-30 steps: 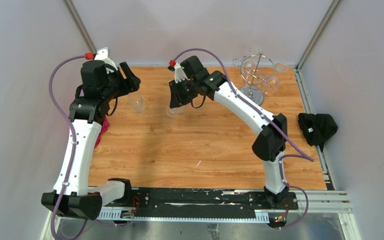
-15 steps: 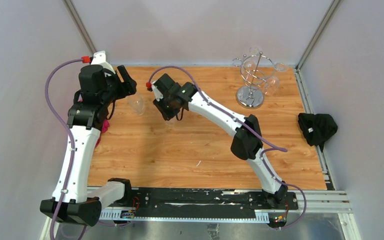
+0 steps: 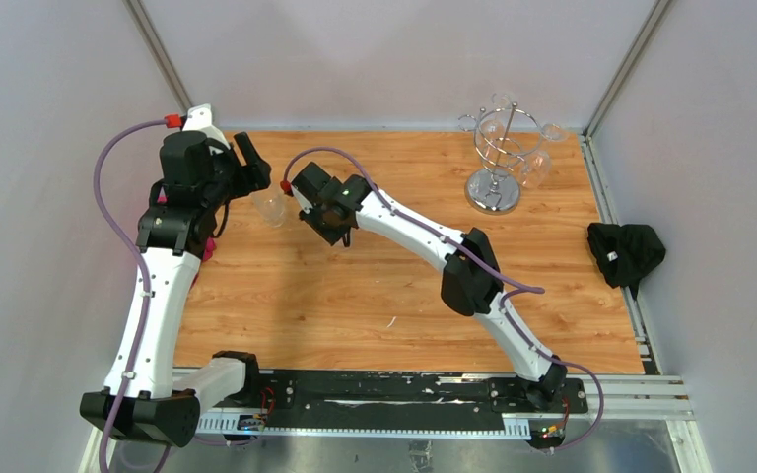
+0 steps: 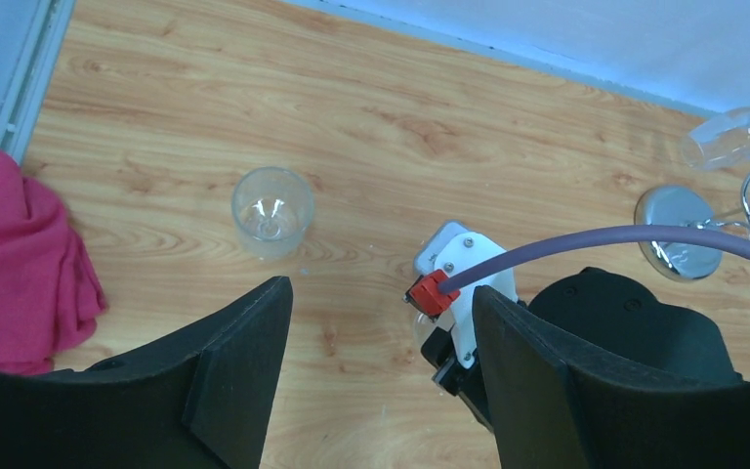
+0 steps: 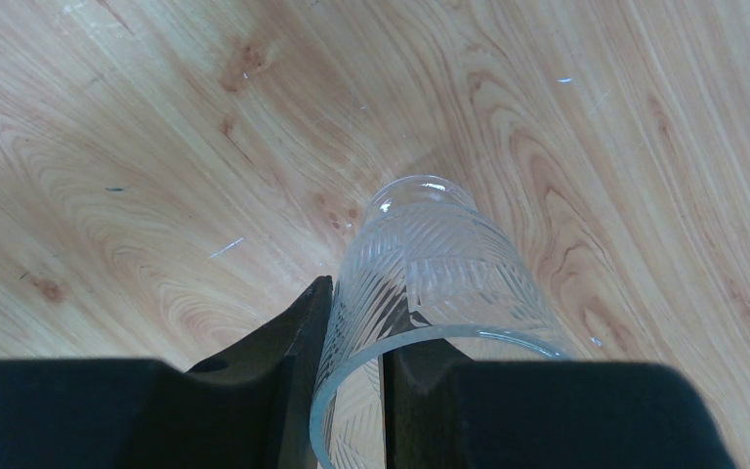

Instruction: Take the wine glass off the wine glass rack

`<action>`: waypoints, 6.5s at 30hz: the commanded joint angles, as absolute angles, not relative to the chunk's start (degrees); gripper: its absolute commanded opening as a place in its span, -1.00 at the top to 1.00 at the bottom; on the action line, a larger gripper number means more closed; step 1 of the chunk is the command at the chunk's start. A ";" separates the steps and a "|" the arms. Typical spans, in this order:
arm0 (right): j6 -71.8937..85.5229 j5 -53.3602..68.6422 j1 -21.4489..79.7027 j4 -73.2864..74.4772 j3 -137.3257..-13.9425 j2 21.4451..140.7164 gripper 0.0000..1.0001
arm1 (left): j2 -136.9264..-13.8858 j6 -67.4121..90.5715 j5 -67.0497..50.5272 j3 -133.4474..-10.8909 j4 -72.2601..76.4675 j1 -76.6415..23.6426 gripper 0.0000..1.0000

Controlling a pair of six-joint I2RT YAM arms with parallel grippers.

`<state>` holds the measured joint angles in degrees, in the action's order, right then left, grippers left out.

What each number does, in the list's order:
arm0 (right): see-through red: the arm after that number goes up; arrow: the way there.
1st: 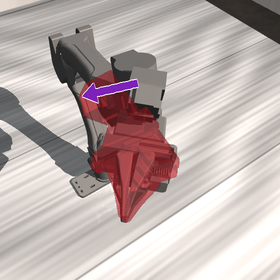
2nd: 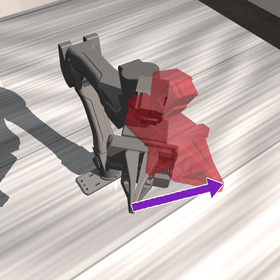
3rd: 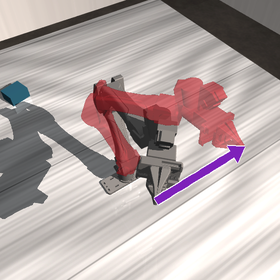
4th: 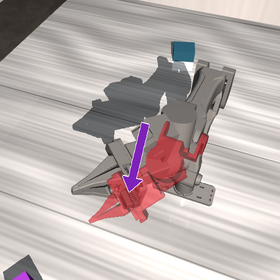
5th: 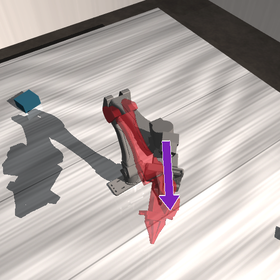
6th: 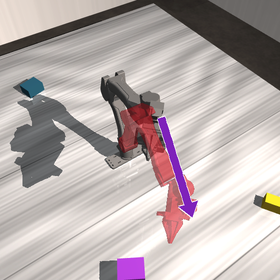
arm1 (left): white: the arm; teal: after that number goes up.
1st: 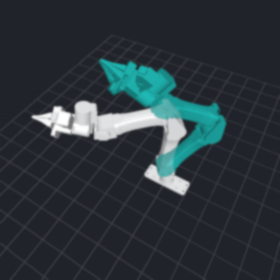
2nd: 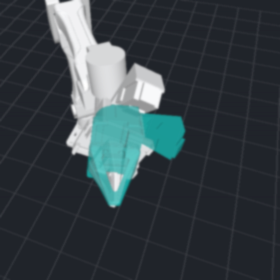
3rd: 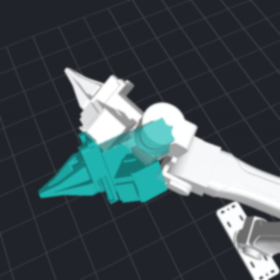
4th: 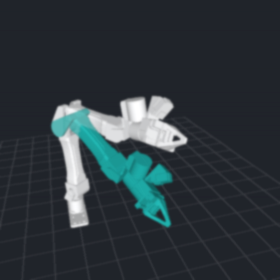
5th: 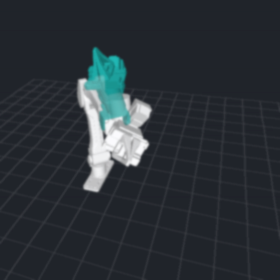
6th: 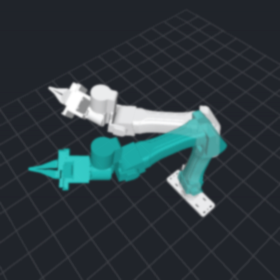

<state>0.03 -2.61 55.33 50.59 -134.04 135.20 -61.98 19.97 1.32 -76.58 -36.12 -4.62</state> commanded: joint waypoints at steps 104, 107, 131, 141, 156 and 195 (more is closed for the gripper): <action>19.48 14.26 11.30 27.02 -84.49 71.46 -0.02 | -67.38 33.13 -30.67 -67.26 -6.36 -6.04 -0.88; 24.95 21.75 1.28 22.27 -78.82 68.83 -0.03 | -68.21 35.27 -31.99 -66.15 -1.30 -8.12 -0.89; 50.85 45.45 -27.31 -11.16 -67.77 84.17 0.10 | -69.68 34.11 -29.24 -66.46 -4.02 -10.02 -0.89; 53.43 46.35 -27.75 -15.30 -72.02 91.93 0.11 | -70.30 34.13 -29.11 -66.36 -3.77 -9.99 -0.89; 57.29 48.71 -27.73 -19.40 -77.33 101.29 0.13 | -70.43 33.96 -28.61 -66.36 -4.44 -10.01 -0.89; 63.24 53.50 -22.41 -24.69 -82.83 110.79 0.71 | -71.72 34.60 -28.48 -66.11 -4.13 -10.01 -0.89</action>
